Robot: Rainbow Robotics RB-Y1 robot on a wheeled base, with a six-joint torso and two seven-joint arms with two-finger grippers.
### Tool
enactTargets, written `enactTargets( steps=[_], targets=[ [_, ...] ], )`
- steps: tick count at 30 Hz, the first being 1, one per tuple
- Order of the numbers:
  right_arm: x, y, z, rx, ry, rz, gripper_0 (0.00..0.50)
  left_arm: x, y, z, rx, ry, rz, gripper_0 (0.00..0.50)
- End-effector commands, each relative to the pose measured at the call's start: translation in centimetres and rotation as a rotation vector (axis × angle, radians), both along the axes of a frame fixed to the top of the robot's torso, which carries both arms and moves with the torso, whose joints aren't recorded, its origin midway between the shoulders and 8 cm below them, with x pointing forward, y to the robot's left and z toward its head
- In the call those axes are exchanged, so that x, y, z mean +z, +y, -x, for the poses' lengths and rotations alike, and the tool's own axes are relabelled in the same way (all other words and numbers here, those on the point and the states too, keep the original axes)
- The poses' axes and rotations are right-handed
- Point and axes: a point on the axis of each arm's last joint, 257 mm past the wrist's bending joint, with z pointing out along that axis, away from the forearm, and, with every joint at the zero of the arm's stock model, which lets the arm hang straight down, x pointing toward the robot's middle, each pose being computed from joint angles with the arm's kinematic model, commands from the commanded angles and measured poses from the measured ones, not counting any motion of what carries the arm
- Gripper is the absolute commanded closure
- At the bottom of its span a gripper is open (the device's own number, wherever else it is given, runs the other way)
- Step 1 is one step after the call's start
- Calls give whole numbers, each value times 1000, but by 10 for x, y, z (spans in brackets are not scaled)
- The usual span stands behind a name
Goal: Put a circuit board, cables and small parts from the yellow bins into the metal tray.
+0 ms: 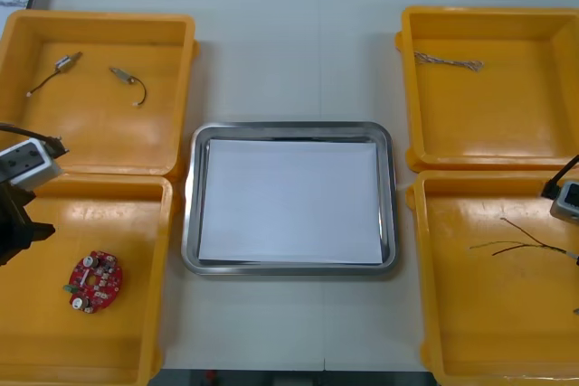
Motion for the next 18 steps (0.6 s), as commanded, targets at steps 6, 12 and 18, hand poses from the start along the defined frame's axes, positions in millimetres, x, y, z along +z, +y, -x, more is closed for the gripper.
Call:
enactTargets(
  steps=[6, 12, 18],
  targets=[
    [50, 29, -28, -164, -192, -93, 500, -7, 26, 21, -211, -22, -188, 0],
    [56, 42, -26, -270, -203, -155, 500, -27, 34, 18, -306, -36, -215, 0],
    [59, 51, -24, -366, -201, -213, 500, -46, 54, 14, -288, -28, -185, 0]
  ],
)
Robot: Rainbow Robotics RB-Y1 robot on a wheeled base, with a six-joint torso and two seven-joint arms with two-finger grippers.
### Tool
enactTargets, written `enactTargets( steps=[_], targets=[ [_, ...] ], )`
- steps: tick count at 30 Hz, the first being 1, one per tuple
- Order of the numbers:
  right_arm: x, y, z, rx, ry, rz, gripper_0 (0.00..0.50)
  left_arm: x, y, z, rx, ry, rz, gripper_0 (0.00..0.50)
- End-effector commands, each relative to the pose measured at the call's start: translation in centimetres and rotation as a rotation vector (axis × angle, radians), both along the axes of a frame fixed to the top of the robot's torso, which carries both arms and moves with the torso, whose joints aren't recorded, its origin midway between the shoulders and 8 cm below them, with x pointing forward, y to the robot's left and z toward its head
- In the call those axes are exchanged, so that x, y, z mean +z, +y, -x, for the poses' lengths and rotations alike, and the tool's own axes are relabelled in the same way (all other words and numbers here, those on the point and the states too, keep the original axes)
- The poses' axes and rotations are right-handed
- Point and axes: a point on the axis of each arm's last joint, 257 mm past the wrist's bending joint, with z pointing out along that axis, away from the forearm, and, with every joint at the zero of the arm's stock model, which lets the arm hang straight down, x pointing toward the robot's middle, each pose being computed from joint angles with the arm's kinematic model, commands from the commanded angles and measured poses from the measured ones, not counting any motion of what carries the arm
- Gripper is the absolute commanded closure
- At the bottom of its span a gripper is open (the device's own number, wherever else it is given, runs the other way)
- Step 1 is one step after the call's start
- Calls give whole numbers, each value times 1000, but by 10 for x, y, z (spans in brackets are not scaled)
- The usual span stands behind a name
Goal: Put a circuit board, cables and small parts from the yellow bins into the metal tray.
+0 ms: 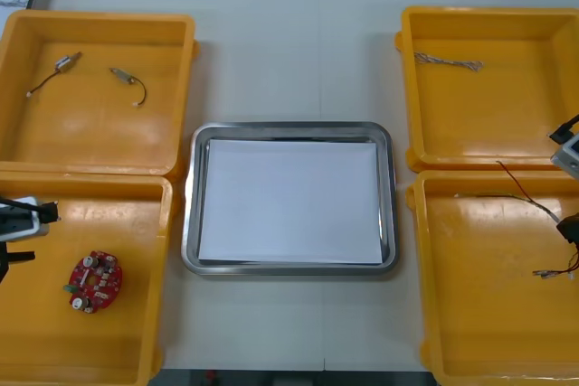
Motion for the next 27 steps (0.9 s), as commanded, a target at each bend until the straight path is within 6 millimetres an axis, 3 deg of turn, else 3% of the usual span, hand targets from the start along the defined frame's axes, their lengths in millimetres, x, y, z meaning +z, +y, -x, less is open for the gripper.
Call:
enactTargets(
  steps=[1, 10, 18, 27],
  targets=[
    [16, 11, -2, -70, -41, -58, 500, -13, 25, 5, 72, 35, 29, 0],
    [21, 28, 3, -191, -39, -153, 500, -43, 43, 10, 156, 102, 136, 0],
    [39, 46, -3, -265, -75, -231, 500, -74, 39, 17, 183, 131, 183, 0],
    [48, 51, -7, -326, -83, -284, 500, -96, 31, 33, 174, 176, 177, 0]
  ],
)
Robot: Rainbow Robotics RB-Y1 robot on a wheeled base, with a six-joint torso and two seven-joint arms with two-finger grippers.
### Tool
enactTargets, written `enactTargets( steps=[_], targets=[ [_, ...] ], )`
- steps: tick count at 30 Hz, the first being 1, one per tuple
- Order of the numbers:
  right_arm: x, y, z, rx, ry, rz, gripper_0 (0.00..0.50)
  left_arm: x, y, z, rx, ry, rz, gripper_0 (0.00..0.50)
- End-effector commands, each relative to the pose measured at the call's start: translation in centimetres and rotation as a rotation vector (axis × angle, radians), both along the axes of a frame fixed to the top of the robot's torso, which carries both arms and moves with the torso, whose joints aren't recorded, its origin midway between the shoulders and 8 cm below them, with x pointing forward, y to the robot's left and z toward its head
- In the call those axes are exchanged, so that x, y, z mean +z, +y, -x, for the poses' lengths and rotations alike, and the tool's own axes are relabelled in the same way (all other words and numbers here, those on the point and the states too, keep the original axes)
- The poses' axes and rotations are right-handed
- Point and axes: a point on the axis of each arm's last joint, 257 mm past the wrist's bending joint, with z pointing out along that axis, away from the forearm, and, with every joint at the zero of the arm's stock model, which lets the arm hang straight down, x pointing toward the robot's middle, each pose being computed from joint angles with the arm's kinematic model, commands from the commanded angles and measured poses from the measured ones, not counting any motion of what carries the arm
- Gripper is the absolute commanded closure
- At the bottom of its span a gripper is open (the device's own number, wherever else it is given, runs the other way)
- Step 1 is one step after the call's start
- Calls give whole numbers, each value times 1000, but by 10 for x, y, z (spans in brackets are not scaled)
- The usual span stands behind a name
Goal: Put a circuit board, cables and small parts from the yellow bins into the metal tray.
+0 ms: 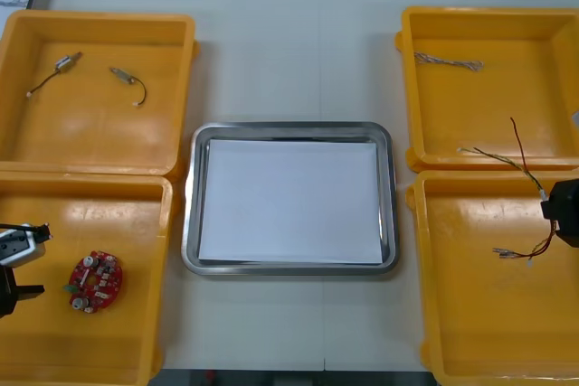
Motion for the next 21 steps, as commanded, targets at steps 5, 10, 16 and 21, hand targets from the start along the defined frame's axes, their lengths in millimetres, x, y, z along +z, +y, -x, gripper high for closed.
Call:
enactTargets(
  steps=[5, 10, 16, 21],
  targets=[
    [15, 8, -7, -29, -45, -23, 500, -17, 2, 18, -14, 59, -36, 0],
    [15, 7, -7, -33, -43, -22, 500, -17, 4, 16, -32, 65, -62, 0],
    [15, 5, -7, -32, -39, -14, 500, -19, 1, 16, -56, 74, -80, 0],
    [14, 5, -5, -26, -34, -11, 500, -22, -16, 9, -102, 47, -88, 0]
  ],
)
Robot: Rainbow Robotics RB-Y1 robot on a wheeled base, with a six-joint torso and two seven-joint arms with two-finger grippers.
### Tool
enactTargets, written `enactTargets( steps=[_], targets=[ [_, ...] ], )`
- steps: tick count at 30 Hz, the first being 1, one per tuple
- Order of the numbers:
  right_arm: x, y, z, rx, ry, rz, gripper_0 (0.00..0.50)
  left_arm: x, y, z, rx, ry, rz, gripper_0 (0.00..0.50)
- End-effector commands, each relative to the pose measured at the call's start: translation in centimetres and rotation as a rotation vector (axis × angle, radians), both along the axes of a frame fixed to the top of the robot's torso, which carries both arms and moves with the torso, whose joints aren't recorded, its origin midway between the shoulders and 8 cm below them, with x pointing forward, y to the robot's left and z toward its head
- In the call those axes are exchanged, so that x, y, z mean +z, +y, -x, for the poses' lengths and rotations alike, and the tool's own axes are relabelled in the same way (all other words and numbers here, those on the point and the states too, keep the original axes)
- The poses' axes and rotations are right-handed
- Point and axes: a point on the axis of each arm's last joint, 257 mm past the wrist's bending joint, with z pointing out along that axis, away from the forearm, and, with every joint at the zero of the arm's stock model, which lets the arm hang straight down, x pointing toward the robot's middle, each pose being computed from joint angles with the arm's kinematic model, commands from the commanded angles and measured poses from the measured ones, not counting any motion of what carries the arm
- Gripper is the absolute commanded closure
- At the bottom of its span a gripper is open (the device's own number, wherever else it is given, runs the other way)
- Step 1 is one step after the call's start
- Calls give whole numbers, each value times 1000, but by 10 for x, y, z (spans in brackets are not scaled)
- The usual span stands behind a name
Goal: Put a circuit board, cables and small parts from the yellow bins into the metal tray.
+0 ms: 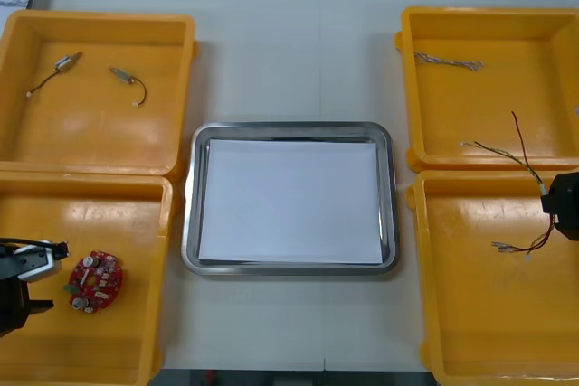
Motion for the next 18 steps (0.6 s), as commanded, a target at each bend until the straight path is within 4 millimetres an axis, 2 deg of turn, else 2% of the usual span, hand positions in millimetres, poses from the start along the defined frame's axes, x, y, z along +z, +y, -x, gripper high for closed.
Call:
enactTargets(
  steps=[1, 12, 18],
  targets=[
    [8, 4, -1, -3, -19, 5, 500, 1, -8, -4, -54, -18, -46, 0],
    [8, 6, 0, 3, -17, 3, 500, 10, -28, -25, -129, -53, -63, 0],
    [8, 6, 0, 2, -16, 2, 500, 16, -22, -25, -144, -48, -83, 0]
  ],
)
